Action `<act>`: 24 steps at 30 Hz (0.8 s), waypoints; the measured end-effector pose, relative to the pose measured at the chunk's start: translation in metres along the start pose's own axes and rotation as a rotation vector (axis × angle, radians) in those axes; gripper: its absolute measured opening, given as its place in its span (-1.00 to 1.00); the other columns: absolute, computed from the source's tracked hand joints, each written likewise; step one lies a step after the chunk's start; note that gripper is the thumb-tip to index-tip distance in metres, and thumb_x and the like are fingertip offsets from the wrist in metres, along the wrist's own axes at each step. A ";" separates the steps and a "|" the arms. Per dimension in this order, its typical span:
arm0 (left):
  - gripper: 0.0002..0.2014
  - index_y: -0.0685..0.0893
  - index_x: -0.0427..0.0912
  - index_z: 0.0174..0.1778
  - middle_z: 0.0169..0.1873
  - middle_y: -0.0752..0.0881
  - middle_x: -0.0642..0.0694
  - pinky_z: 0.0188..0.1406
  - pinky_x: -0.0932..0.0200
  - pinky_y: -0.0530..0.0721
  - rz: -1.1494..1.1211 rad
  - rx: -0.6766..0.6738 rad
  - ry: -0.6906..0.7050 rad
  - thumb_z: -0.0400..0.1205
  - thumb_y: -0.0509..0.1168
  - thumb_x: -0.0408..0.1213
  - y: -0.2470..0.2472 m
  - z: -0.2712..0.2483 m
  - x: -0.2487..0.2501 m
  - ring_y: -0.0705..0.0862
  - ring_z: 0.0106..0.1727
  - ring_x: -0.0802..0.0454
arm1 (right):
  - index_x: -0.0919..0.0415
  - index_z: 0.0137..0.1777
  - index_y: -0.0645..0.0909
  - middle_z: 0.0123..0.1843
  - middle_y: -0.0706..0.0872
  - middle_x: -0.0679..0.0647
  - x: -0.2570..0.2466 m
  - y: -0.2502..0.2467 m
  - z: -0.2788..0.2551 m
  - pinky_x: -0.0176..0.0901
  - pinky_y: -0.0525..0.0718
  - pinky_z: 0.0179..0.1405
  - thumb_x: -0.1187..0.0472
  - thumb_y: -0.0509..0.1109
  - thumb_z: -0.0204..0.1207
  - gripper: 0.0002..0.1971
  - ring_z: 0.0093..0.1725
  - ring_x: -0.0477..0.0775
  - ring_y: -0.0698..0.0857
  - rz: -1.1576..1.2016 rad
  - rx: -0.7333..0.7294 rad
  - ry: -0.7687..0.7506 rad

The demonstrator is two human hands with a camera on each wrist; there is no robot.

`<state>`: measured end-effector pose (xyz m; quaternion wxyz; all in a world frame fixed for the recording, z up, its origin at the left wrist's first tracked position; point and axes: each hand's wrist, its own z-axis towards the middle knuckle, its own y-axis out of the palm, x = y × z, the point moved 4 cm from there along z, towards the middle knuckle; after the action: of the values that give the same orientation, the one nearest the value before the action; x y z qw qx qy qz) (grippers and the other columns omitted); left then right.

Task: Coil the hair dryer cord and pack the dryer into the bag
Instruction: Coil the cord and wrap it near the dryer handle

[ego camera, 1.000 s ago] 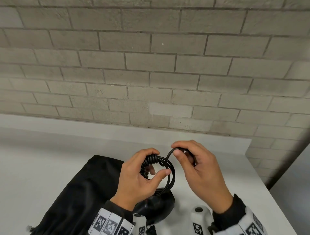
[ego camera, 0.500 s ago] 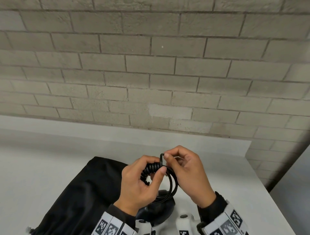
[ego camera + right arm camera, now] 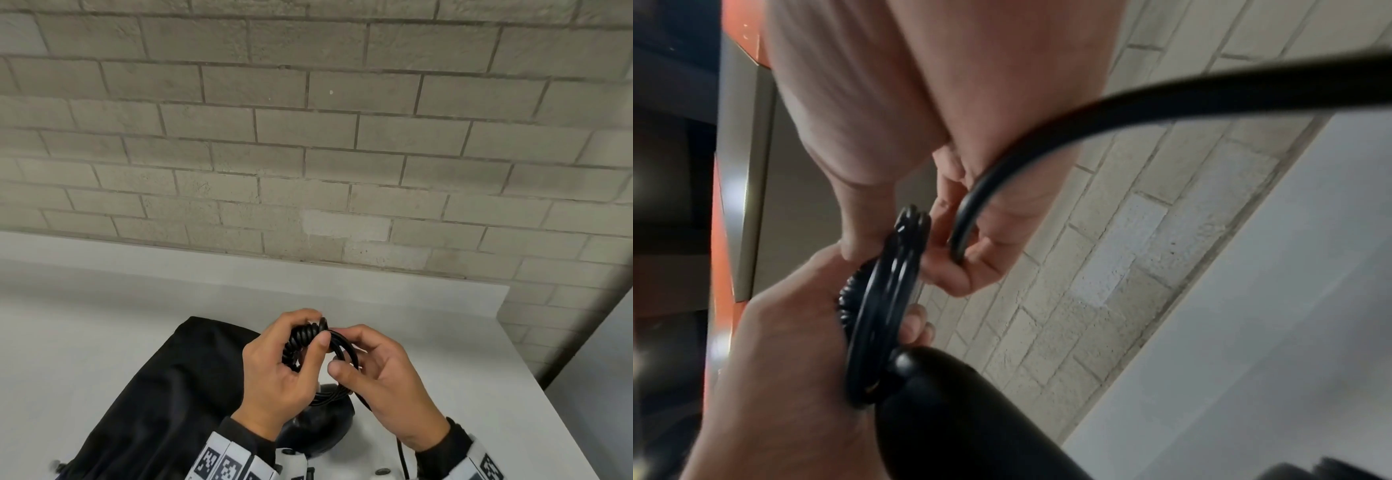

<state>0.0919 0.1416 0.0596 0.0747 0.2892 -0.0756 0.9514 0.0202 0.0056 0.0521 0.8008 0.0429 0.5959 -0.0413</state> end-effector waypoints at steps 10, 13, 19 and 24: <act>-0.78 0.78 -0.19 0.07 -0.19 0.74 0.07 -0.15 0.12 0.68 0.088 -0.073 -0.005 0.64 0.33 -0.16 0.004 0.000 -0.001 0.72 -0.10 0.07 | 0.00 -0.14 0.70 -0.27 0.70 -0.13 -0.006 -0.005 0.009 -0.23 0.60 -0.11 0.22 0.48 0.52 -0.92 -0.21 -0.09 0.65 -0.231 -0.025 -0.017; -0.79 0.78 0.02 0.11 0.05 0.70 0.16 0.21 0.14 0.58 0.114 -0.123 -0.077 0.63 0.33 -0.08 0.001 0.003 -0.004 0.63 0.24 -0.05 | 0.01 -0.15 0.70 -0.26 0.72 -0.13 -0.005 -0.005 0.010 -0.23 0.60 -0.09 0.24 0.48 0.51 -0.91 -0.21 -0.11 0.66 -0.276 0.008 -0.040; -0.72 0.73 0.34 0.14 0.01 0.75 0.31 0.31 -0.06 0.54 0.154 -0.333 -0.244 0.53 0.33 0.18 -0.009 0.018 -0.004 0.62 0.26 0.09 | -0.02 -0.14 0.70 -0.25 0.73 -0.14 -0.006 -0.004 0.009 -0.07 0.65 -0.02 0.24 0.49 0.51 -0.88 -0.20 -0.12 0.66 -0.371 0.068 -0.059; -0.79 0.65 0.26 0.13 -0.01 0.75 0.21 0.09 -0.05 0.68 0.079 -0.348 -0.245 0.62 0.24 0.12 0.000 0.015 -0.002 0.71 0.10 0.06 | -0.03 -0.13 0.70 -0.23 0.73 -0.10 -0.012 -0.001 0.008 0.11 0.67 0.03 0.24 0.47 0.53 -0.88 -0.16 0.01 0.68 -0.388 0.125 -0.080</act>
<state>0.1022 0.1388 0.0708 0.0765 0.3823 -0.2584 0.8839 0.0247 0.0037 0.0656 0.7965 -0.0247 0.5571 -0.2336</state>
